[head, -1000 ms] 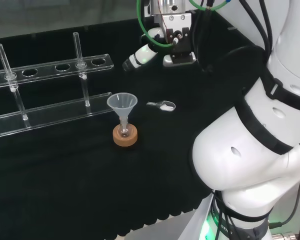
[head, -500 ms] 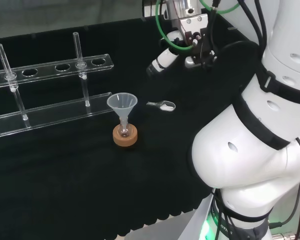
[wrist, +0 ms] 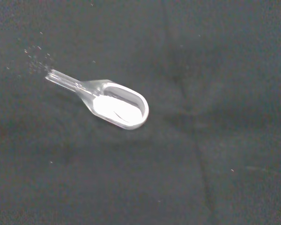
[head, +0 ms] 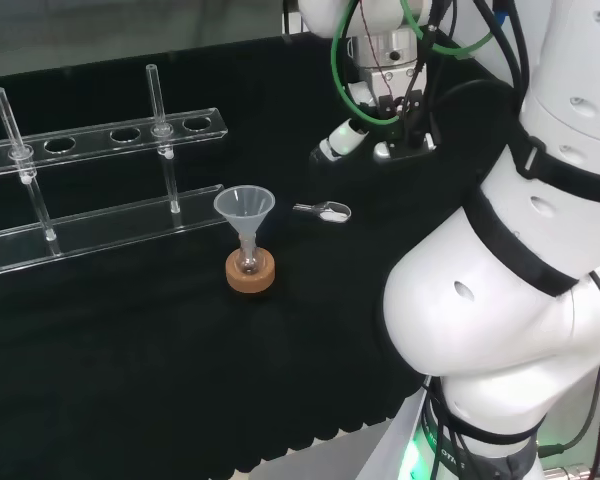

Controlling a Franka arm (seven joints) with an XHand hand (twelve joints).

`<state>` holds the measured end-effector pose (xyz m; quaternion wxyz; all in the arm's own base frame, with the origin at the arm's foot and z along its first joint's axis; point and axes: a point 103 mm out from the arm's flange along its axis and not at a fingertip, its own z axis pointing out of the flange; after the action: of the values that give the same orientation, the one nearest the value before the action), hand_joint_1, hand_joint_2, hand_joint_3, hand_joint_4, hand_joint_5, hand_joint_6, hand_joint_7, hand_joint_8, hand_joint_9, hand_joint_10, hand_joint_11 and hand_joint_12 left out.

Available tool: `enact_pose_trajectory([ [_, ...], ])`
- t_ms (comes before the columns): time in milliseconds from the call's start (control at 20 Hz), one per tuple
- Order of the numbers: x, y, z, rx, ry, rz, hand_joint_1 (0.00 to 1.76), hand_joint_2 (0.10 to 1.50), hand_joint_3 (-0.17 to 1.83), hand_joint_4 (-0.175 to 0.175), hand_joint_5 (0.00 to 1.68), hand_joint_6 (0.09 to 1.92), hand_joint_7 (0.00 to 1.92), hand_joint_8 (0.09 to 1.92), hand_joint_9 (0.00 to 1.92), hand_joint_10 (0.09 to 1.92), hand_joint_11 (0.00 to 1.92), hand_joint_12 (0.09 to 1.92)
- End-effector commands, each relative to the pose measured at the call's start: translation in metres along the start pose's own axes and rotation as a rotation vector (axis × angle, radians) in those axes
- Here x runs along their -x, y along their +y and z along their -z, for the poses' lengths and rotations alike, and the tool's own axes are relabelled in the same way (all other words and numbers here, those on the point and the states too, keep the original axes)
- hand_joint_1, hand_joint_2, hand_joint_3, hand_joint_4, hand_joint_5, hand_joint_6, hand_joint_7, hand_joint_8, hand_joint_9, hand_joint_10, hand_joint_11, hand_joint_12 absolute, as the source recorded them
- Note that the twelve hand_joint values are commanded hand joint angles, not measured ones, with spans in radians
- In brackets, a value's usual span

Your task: Pick up the weighing funnel.

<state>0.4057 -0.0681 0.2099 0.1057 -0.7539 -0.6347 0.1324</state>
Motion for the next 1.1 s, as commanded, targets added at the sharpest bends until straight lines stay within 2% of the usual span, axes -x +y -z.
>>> enact_pose_trajectory([
  [50, -0.013, 0.005, -0.057, 0.025, 0.051, -0.102, 0.59, 0.68, 0.01, -0.006, 0.05, 0.09, 0.17, 0.26, 0.12, 0.17, 0.0, 0.77],
  [150, -0.016, 0.008, -0.062, 0.032, 0.049, -0.109, 0.63, 0.68, 0.01, 0.004, 0.13, 0.09, 0.21, 0.36, 0.14, 0.38, 0.0, 0.97],
  [250, -0.018, 0.016, -0.066, 0.025, 0.035, -0.107, 0.65, 0.69, 0.01, 0.012, 0.2, 0.09, 0.26, 0.45, 0.12, 0.6, 0.0, 1.07],
  [350, -0.014, 0.022, -0.068, 0.018, 0.021, -0.103, 0.66, 0.69, 0.01, 0.018, 0.27, 0.09, 0.31, 0.49, 0.14, 0.7, 0.0, 1.12],
  [550, 0.0, 0.03, -0.07, 0.007, 0.011, -0.102, 0.68, 0.7, 0.01, 0.021, 0.33, 0.09, 0.36, 0.51, 0.16, 0.75, 0.0, 1.17],
  [600, 0.001, 0.031, -0.073, -0.006, 0.015, -0.087, 0.68, 0.7, 0.01, 0.021, 0.34, 0.09, 0.36, 0.51, 0.17, 0.75, 0.0, 1.17],
  [750, 0.0, 0.031, -0.08, -0.028, 0.004, -0.066, 0.68, 0.7, 0.01, 0.025, 0.36, 0.09, 0.37, 0.52, 0.18, 0.75, 0.0, 1.18],
  [1100, -0.008, 0.029, -0.105, -0.09, 0.021, -0.064, 0.69, 0.7, 0.01, 0.029, 0.37, 0.09, 0.39, 0.52, 0.19, 0.75, 0.0, 1.18],
])
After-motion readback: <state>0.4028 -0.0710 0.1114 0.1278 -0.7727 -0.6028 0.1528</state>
